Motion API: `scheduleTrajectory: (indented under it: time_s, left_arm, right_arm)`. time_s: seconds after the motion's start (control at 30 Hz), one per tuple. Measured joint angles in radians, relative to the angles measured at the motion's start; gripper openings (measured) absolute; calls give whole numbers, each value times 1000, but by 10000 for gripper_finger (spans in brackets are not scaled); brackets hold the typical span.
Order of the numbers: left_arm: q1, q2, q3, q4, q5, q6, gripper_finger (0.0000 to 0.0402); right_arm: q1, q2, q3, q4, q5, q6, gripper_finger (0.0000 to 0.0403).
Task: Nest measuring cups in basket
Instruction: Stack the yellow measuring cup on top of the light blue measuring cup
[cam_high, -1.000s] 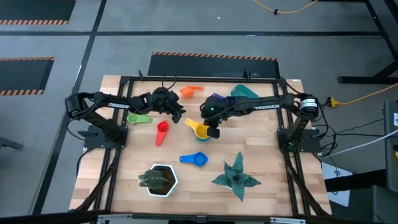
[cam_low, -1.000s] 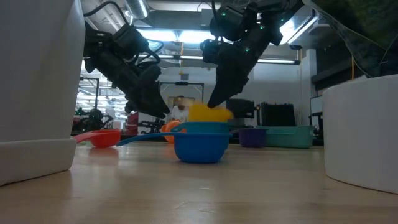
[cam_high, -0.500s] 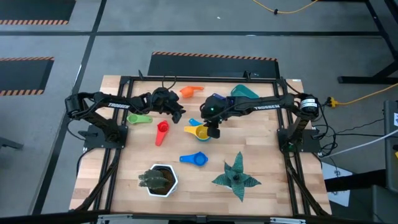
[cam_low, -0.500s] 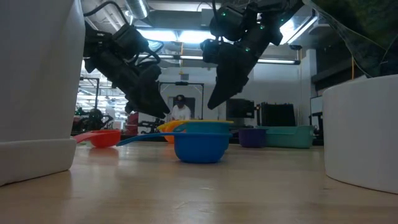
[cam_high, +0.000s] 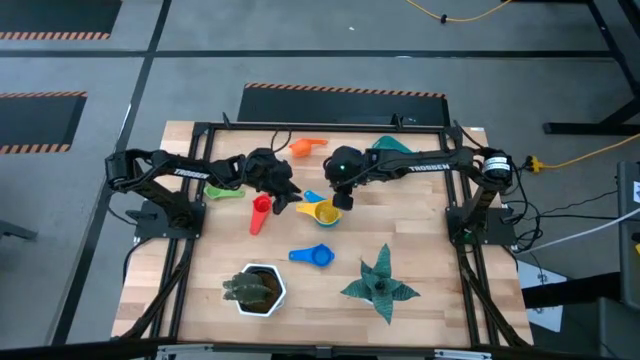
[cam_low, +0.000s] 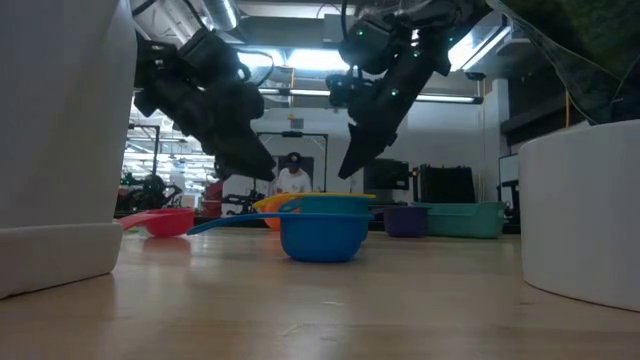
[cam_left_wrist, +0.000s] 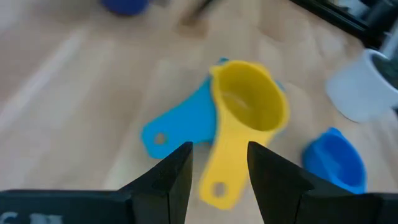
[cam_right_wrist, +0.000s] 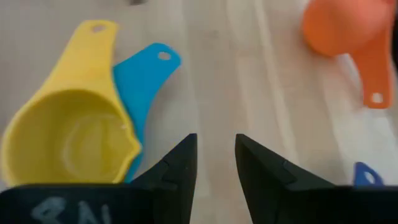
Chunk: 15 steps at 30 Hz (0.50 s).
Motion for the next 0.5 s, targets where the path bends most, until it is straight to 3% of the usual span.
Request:
scheduleTrajectory:
  time_s: [0.3, 0.5]
  left_arm:
    - [-100, 0, 0, 0, 87, 0, 146]
    - [-167, 0, -1, -16, 93, 0, 146]
  right_arm:
    - [-57, 0, -1, 113, 0, -3, 113]
    - [-64, 0, -2, 142, 0, -3, 113]
